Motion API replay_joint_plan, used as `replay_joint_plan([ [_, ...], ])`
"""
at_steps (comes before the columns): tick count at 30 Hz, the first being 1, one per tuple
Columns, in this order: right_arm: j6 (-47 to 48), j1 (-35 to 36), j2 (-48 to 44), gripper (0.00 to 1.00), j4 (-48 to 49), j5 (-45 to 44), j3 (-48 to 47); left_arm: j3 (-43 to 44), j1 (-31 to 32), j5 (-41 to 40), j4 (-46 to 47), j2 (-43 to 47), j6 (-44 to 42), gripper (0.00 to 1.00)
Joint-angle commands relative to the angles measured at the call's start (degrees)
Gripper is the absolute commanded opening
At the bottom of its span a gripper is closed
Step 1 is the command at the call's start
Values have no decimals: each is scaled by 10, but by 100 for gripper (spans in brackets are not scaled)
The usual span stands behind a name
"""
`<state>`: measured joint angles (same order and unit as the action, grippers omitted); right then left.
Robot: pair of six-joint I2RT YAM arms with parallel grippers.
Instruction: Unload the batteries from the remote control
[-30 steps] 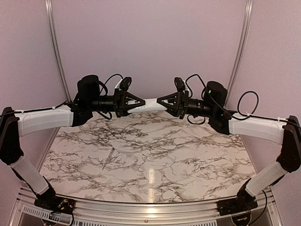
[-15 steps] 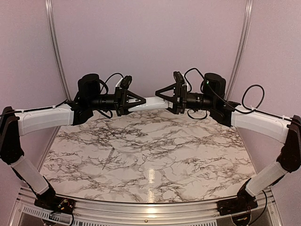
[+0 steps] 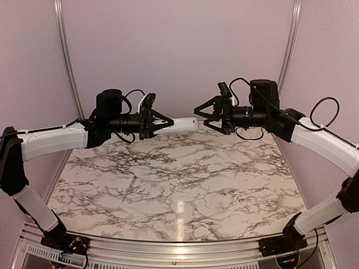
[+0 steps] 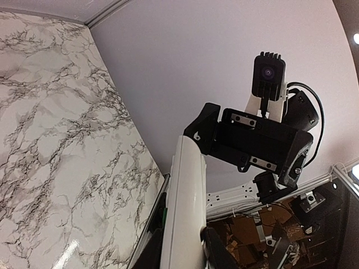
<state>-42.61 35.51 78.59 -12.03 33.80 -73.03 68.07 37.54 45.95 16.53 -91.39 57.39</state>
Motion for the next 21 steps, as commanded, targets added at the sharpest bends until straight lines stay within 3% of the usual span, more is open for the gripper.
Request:
replay_joint_plan([
  [1, 40, -2, -24, 98, -99, -75, -40, 15, 7, -25, -17, -1, -21, 0],
  [15, 73, 30, -7, 97, -170, -112, -80, 38, 56, -121, -99, -12, -45, 0],
  [21, 83, 50, -7, 99, -213, -184, -93, 41, 70, -156, -134, -10, -63, 0],
])
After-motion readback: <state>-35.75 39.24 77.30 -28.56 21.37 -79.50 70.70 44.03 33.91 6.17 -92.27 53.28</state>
